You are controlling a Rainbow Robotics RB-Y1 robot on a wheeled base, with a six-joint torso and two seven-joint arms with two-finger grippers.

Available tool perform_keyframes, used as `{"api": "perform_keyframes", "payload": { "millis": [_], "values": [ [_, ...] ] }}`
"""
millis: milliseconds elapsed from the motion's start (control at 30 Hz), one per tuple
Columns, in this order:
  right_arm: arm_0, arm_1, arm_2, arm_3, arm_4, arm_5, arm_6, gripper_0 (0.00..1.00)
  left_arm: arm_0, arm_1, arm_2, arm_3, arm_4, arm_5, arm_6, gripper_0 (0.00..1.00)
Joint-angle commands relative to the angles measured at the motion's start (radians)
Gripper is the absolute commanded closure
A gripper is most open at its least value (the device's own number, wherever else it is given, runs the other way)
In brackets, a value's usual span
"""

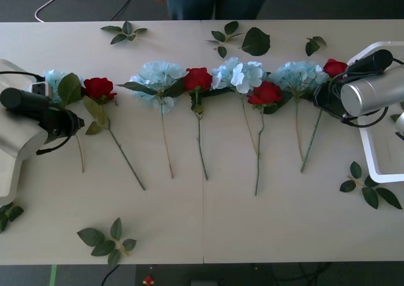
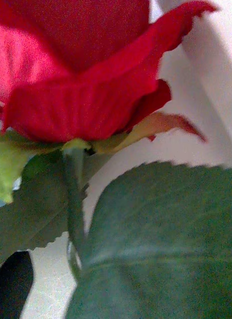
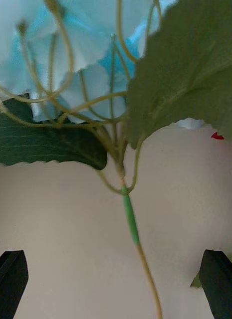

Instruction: Place the red flowers into the right box and the blue flowers into the left box. If a person shows an open palm, hand one flower to the person first, then continue sorting.

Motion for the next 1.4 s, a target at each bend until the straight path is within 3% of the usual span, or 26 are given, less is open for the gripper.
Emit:
{"api": "perform_keyframes", "payload": {
  "millis": [33,333,367,433,467,800,1033,1167,1400],
  "values": [
    [-0.046,0.016,0.009,-0.004,0.008,-0.026,0.031,1.0,-0.045,-0.036,-0.03,0.052,-0.042,-0.074,0.042,0.0],
    [-0.044,0.018,0.009,-0.006,0.007,-0.037,0.044,1.0,-0.045,-0.054,-0.03,0.06,-0.082,-0.08,0.046,0.0],
    [-0.046,0.018,0.009,-0.006,0.007,-0.038,0.044,1.0,-0.045,-0.054,-0.028,0.06,-0.081,-0.08,0.048,0.08],
    [-0.046,0.018,0.009,-0.006,0.007,-0.038,0.049,1.0,-0.045,-0.054,-0.03,0.06,-0.082,-0.08,0.048,0.77],
    [-0.046,0.018,0.009,-0.006,0.007,-0.04,0.051,1.0,-0.044,-0.054,-0.028,0.058,-0.082,-0.08,0.048,1.0],
    [-0.044,-0.005,-0.005,-0.035,-0.012,-0.04,0.078,1.0,-0.044,-0.062,-0.028,0.058,-0.1,-0.08,0.052,1.0],
    [-0.021,-0.041,-0.106,-0.152,-0.073,0.089,0.115,1.0,-0.044,-0.069,-0.027,0.058,-0.114,-0.1,0.057,1.0],
    [0.042,-0.077,-0.191,-0.273,-0.124,0.137,0.144,1.0,-0.044,-0.068,-0.024,0.06,-0.114,-0.105,0.057,1.0],
    [0.235,-0.136,-0.384,-0.511,-0.199,0.163,0.331,1.0,-0.044,-0.066,0.032,0.03,-0.128,-0.088,0.04,1.0]
  ]
}}
